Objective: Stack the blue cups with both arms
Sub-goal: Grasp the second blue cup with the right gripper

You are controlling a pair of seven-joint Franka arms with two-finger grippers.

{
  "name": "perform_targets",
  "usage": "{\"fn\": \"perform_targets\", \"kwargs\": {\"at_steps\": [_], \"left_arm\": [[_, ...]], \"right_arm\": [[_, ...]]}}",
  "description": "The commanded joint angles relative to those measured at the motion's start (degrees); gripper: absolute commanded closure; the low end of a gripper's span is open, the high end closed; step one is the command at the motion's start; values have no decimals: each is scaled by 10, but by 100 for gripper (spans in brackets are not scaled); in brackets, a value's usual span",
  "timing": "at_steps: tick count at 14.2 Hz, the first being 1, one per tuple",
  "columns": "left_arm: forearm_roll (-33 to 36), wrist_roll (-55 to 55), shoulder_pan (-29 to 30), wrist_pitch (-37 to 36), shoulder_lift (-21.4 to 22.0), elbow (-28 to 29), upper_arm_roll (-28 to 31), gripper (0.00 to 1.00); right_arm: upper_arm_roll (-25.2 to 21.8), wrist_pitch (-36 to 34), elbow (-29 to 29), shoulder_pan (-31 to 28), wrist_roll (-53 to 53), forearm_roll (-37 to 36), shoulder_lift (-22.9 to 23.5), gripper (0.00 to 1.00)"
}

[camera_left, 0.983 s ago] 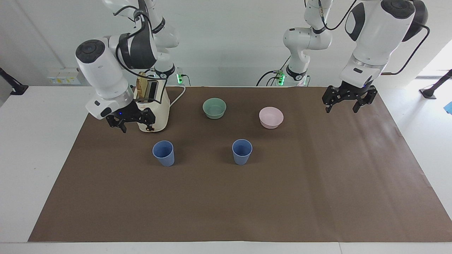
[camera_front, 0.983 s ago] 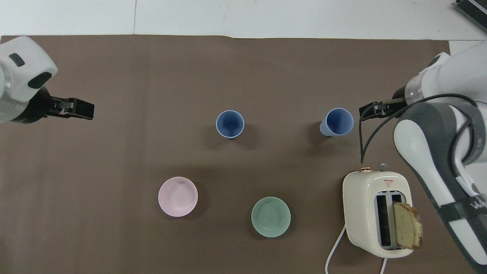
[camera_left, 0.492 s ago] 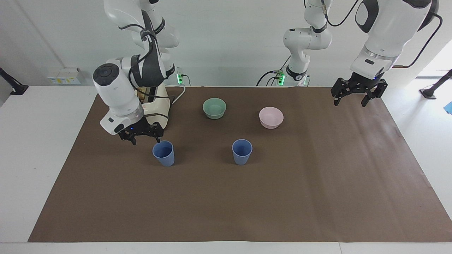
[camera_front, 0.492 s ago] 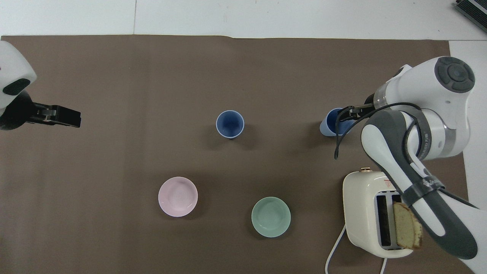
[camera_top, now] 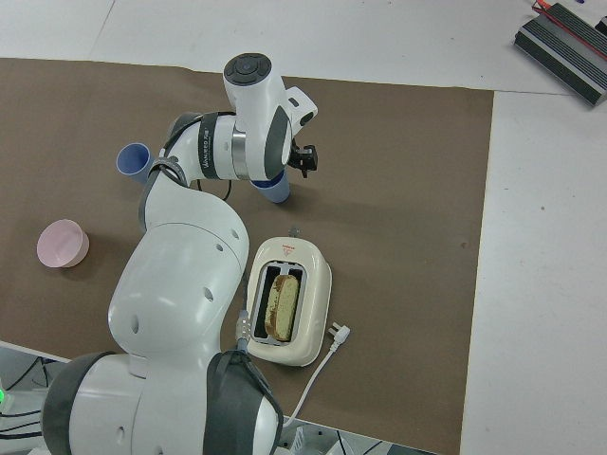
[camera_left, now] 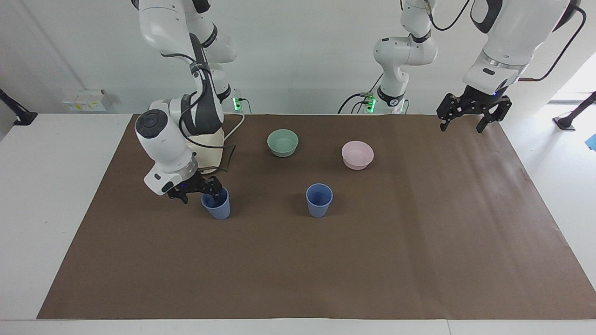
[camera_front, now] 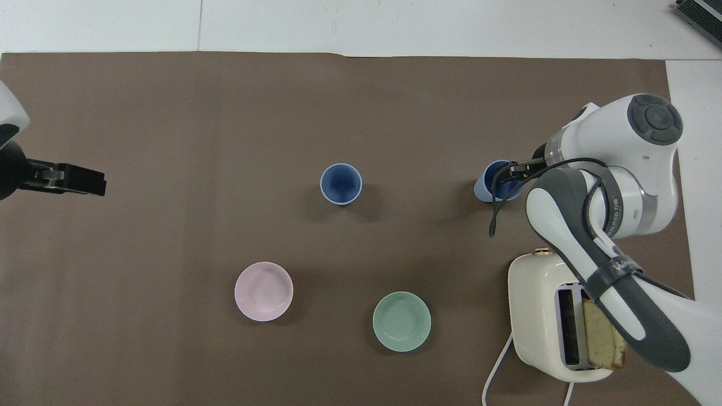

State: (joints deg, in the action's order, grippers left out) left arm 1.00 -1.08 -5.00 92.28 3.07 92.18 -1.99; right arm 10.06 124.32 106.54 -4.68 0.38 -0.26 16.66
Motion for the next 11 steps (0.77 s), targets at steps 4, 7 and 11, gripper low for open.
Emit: {"fn": "perform_targets", "kwargs": {"at_steps": [4, 7, 11], "left_arm": [[-10, -13, 6, -16, 22, -5, 14, 0], [-12, -12, 7, -13, 24, -1, 14, 0], [-12, -12, 6, -16, 24, 2, 14, 0]], "right_arm": [[1, 9, 9, -2, -11, 10, -2, 100], [3, -12, -17, 1, -11, 10, 7, 100], [11, -118, -102, 24, 60, 57, -1, 100]]}}
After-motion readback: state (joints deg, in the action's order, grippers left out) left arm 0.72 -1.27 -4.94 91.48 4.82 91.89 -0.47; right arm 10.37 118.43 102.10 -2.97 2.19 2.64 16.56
